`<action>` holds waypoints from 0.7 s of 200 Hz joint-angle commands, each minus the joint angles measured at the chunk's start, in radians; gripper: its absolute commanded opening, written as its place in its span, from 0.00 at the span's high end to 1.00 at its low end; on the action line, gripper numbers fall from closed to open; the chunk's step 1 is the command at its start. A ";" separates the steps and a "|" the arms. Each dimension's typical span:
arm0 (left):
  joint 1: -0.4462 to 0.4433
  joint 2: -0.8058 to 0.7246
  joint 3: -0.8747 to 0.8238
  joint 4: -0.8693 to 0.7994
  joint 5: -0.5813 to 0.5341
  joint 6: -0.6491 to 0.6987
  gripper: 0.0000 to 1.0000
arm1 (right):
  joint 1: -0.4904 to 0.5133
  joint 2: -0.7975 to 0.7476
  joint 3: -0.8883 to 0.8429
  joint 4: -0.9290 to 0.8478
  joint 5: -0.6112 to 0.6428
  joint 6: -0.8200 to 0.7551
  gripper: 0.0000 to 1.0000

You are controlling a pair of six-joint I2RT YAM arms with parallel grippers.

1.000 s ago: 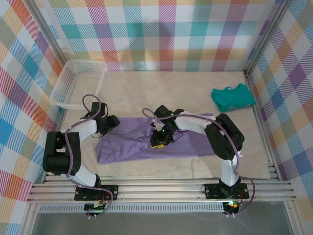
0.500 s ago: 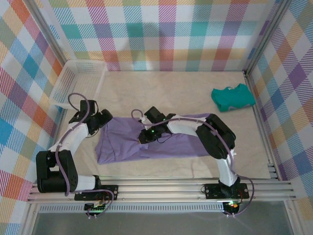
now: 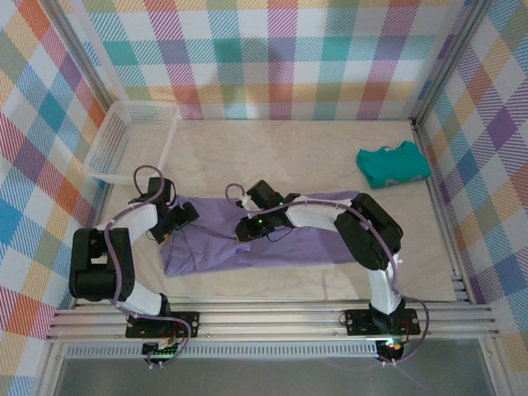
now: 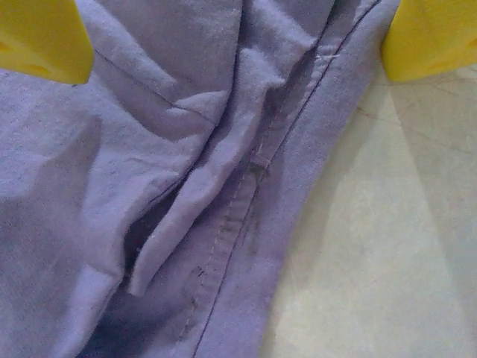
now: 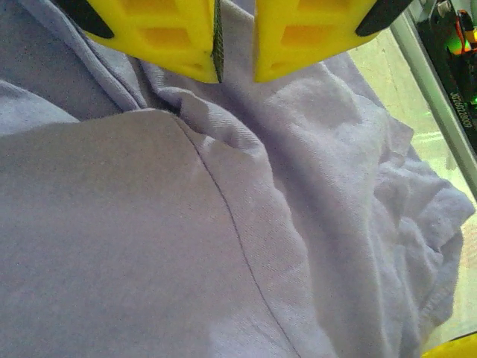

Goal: Fold the inside-out t-shirt

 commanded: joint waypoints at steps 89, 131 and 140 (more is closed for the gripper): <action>-0.081 0.074 -0.016 0.066 0.120 0.066 0.00 | -0.005 -0.039 -0.035 0.001 -0.011 -0.016 0.82; -0.129 0.052 -0.041 0.131 0.239 0.072 0.02 | -0.012 -0.044 -0.043 -0.003 -0.004 -0.018 0.82; -0.140 0.053 -0.041 0.134 0.253 0.075 0.05 | -0.015 -0.043 -0.043 -0.004 -0.004 -0.020 0.82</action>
